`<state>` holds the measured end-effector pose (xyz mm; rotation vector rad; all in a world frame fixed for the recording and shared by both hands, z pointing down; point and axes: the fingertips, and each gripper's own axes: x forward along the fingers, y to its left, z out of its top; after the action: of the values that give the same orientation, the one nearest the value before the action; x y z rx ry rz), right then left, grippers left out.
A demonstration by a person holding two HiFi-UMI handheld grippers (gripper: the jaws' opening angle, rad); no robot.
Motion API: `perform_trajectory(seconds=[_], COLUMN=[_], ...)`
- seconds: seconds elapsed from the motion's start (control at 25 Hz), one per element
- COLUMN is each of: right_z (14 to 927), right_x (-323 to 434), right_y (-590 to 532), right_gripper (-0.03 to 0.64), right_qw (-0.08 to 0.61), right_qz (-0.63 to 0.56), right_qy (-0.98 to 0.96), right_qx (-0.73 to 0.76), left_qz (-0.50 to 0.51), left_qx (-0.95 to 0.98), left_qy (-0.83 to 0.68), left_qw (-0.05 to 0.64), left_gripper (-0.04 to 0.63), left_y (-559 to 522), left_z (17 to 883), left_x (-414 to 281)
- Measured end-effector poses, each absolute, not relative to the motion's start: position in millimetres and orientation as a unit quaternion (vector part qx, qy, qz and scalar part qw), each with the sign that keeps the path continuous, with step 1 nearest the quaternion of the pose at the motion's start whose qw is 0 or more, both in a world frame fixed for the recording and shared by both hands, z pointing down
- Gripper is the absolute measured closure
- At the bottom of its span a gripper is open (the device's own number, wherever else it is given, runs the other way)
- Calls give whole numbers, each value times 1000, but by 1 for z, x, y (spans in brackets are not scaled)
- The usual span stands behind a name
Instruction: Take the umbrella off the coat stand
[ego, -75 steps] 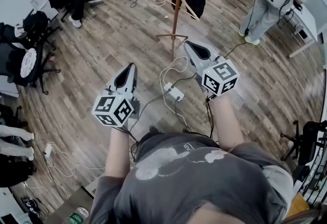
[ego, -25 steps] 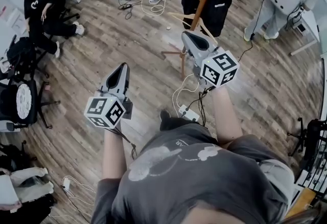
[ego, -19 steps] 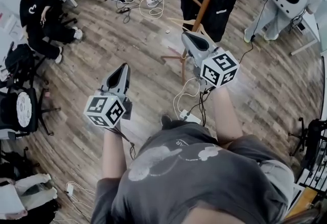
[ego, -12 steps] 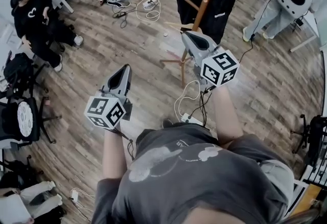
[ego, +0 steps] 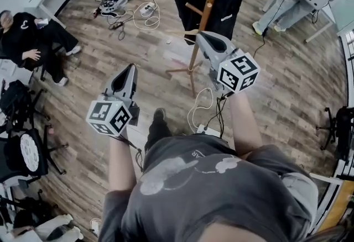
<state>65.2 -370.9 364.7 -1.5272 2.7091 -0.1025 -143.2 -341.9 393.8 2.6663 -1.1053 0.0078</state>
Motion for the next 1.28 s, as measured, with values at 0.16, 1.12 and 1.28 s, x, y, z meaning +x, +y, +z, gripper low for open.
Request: perform_trajectory(seconds=[0.16, 1.12, 1.28], right_z=[354, 238, 226], right_x=[84, 168, 175], right_y=[-387, -422, -425], right_gripper=[618, 618, 618], right_qw=[24, 78, 75], right_qz=[-28, -10, -12], right_qy=[848, 662, 640], right_qx=[-528, -745, -765], left_qz=[-10, -17, -18], left_qx=[930, 978, 982], left_qy=[-344, -191, -169], left_qw=[130, 87, 84], left_gripper=[592, 592, 592], left_y=[-376, -521, -525], left_z=[384, 306, 290], left_x=[-124, -64, -49])
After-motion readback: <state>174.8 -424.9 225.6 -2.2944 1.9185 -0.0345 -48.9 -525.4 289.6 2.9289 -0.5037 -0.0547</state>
